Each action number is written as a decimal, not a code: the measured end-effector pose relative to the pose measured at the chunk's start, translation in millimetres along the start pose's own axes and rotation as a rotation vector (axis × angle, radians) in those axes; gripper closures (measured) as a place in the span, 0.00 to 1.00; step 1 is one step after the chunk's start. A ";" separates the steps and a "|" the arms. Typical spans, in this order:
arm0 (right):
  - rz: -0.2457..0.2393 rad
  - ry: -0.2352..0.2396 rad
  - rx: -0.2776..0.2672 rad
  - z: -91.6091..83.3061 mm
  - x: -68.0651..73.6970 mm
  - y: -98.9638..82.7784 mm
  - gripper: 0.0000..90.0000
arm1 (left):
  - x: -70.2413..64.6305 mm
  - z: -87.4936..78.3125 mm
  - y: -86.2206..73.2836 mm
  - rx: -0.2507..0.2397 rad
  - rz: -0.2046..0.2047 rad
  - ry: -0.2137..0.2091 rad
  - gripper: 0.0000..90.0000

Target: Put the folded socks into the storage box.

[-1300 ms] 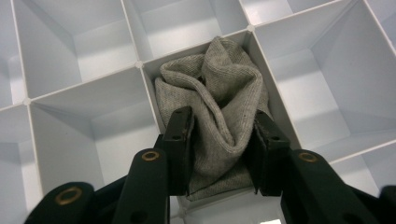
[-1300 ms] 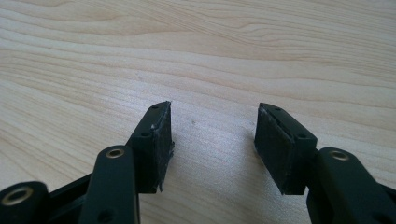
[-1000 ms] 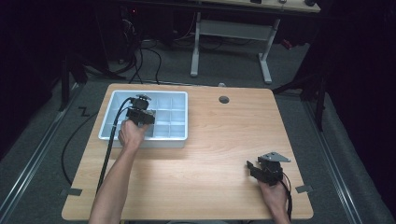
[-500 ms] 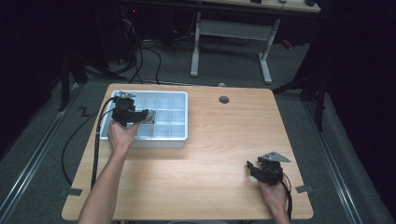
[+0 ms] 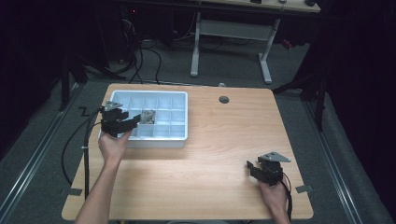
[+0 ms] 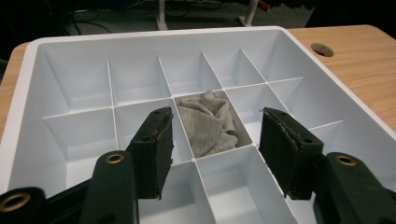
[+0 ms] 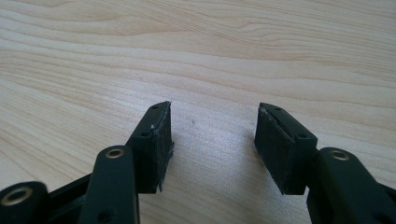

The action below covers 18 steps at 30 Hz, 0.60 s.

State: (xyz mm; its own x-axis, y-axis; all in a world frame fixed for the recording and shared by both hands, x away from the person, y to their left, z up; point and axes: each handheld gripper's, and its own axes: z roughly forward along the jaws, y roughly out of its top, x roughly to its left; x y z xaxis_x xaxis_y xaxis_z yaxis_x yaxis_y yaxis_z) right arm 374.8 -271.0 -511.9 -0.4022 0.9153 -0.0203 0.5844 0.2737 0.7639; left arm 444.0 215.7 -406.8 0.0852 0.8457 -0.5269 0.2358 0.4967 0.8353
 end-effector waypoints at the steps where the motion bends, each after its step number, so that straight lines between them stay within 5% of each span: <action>1: 0.000 0.000 0.000 0.0 0.0 0.0 0.51 | 0.5 -2.6 -0.3 -0.005 -0.003 -0.003 0.50; 18: 0.003 0.001 0.001 0.0 0.0 0.0 0.51 | 6.0 -40.2 -10.7 -0.060 -0.056 -0.071 0.51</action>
State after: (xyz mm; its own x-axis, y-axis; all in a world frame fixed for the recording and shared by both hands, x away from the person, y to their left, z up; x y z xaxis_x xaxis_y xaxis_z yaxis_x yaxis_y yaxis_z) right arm 374.8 -271.0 -511.9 -0.4014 0.9158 -0.0177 0.5859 0.2715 0.7636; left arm 403.0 223.3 -412.6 0.1424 0.8015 -0.5807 0.1836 0.5551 0.8112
